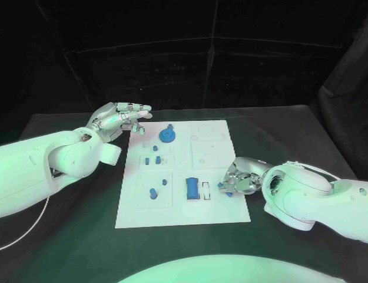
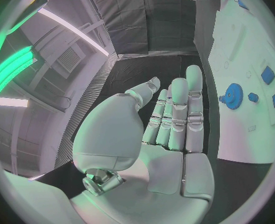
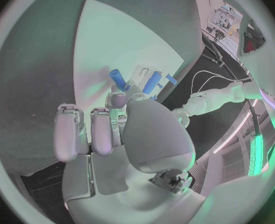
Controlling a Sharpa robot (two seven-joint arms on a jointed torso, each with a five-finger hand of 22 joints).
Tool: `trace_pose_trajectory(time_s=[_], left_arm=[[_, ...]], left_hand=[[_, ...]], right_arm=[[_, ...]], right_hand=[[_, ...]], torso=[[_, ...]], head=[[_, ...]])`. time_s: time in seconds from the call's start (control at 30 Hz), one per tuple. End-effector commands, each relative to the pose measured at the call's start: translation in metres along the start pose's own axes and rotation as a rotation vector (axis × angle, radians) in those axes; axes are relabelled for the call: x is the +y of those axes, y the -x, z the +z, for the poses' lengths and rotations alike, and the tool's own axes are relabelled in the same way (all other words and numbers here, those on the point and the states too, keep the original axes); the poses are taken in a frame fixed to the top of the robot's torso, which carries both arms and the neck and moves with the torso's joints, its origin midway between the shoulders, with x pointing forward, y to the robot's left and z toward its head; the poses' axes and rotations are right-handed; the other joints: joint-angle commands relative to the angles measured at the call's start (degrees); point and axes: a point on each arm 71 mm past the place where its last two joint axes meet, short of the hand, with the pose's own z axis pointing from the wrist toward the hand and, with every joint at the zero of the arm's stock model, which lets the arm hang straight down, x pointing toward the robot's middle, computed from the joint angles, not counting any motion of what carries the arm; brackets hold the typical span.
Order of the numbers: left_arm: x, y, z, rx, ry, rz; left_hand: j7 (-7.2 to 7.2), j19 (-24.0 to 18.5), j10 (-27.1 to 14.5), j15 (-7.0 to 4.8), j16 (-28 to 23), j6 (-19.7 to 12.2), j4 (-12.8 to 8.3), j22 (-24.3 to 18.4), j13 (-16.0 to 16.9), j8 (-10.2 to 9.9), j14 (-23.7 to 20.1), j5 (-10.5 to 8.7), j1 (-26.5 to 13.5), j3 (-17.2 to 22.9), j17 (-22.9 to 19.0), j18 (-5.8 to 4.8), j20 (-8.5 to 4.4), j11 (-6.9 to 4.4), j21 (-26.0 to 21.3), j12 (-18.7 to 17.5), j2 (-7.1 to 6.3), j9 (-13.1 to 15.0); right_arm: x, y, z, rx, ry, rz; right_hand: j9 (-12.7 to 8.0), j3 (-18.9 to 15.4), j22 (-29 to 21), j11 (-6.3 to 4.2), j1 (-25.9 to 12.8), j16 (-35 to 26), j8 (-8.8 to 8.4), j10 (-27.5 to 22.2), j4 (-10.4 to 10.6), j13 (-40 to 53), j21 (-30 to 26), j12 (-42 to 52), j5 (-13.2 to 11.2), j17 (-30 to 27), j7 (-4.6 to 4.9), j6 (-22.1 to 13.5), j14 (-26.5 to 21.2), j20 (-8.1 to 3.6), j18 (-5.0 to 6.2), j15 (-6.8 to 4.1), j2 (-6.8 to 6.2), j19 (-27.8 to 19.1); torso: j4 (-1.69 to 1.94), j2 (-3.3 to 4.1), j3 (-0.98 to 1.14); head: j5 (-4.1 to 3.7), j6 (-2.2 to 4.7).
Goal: Assemble the parts on the task board
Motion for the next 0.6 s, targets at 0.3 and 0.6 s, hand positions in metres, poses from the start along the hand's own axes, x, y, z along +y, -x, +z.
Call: trace_pose_trajectory(time_s=[0.3,0.6], left_arm=[[-0.001,-0.002,0.000,0.013,-0.005,-0.008],[-0.001,-0.002,0.000,0.014,-0.005,-0.008]], left_hand=[[0.10,-0.28,-0.33,-0.03,-0.08,-0.31,-0.10,-0.05,-0.06,0.24,-0.31,-0.17,0.50,-0.23,-0.08,0.77,0.16,0.04,-0.36,0.16,0.18,-0.07],[0.10,-0.28,-0.33,-0.03,-0.08,-0.31,-0.10,-0.05,-0.06,0.24,-0.31,-0.17,0.50,-0.23,-0.08,0.77,0.16,0.04,-0.36,0.16,0.18,-0.07]], right_arm=[[0.007,-0.005,0.002,0.026,-0.032,0.168],[0.016,-0.009,0.010,0.028,-0.017,0.155]], right_hand=[[0.70,2.05,6.54,0.12,-3.69,0.69,-0.15,1.03,1.62,0.64,0.64,0.82,3.06,1.50,-0.20,1.73,3.73,-0.25,-0.32,-0.18,-2.72,0.81],[1.06,2.46,6.87,-0.11,-5.62,1.07,0.06,1.63,2.52,1.06,0.85,1.32,5.17,2.11,-0.50,2.72,3.86,-0.38,-0.40,-0.35,-3.41,1.04]], torso=[[0.03,0.00,-0.02],[0.02,0.07,0.00]], head=[[0.20,-0.19],[0.16,-0.20]])
